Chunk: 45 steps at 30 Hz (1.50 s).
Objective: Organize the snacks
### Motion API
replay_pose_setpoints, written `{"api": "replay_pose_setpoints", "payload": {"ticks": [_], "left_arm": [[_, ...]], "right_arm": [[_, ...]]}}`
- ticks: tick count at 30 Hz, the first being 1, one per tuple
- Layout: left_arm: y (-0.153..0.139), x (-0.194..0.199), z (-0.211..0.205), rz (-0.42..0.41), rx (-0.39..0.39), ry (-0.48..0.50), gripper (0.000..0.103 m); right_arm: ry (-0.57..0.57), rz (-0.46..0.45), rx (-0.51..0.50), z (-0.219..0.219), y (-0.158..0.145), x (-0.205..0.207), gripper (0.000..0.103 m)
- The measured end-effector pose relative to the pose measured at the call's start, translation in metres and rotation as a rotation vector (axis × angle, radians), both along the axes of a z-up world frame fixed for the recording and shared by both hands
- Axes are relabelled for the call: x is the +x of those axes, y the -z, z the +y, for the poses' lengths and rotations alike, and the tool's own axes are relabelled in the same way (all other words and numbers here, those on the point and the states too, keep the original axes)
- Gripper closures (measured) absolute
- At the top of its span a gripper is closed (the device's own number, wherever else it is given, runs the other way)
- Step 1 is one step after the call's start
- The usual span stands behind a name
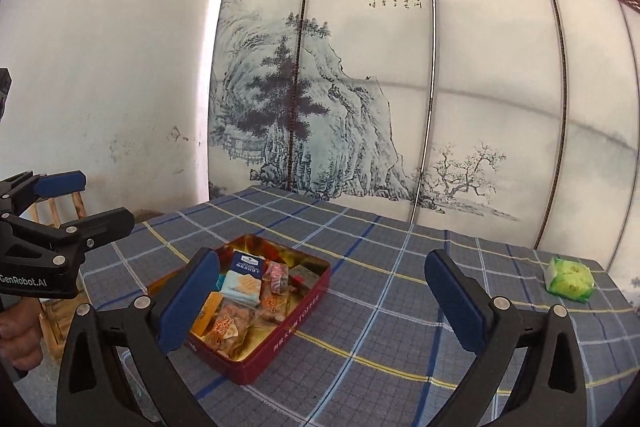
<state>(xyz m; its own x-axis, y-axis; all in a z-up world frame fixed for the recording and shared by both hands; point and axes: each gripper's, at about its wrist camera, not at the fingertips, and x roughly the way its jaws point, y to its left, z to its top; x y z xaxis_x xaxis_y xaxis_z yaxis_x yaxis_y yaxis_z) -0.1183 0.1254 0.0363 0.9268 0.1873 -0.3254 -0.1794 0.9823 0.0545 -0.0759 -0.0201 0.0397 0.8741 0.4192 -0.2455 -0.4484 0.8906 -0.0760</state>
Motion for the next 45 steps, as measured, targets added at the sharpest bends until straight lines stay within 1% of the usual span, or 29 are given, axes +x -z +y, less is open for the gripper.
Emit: {"api": "replay_pose_setpoints", "payload": {"ticks": [8, 18, 22, 30, 37, 45], "left_arm": [[-0.008, -0.010, 0.001, -0.013, -0.030, 0.026, 0.000], [-0.009, -0.014, -0.003, -0.003, -0.045, 0.068, 0.000], [-0.006, -0.015, -0.003, -0.004, -0.067, 0.082, 0.000], [-0.002, -0.012, -0.005, 0.017, -0.049, 0.046, 0.000], [0.002, -0.009, -0.002, 0.035, -0.051, 0.020, 0.000], [0.004, -0.006, -0.001, 0.049, -0.046, 0.007, 0.000]], "right_arm": [[-0.002, -0.019, -0.003, 0.000, -0.005, -0.013, 0.000], [0.002, -0.023, -0.001, -0.004, -0.006, -0.016, 0.000], [0.004, -0.024, -0.001, -0.005, -0.006, -0.019, 0.000], [0.001, -0.011, -0.004, -0.007, -0.008, -0.022, 0.000], [-0.002, -0.005, -0.007, -0.006, -0.006, -0.021, 0.000], [-0.008, 0.001, -0.015, -0.003, -0.001, -0.018, 0.000]]}}
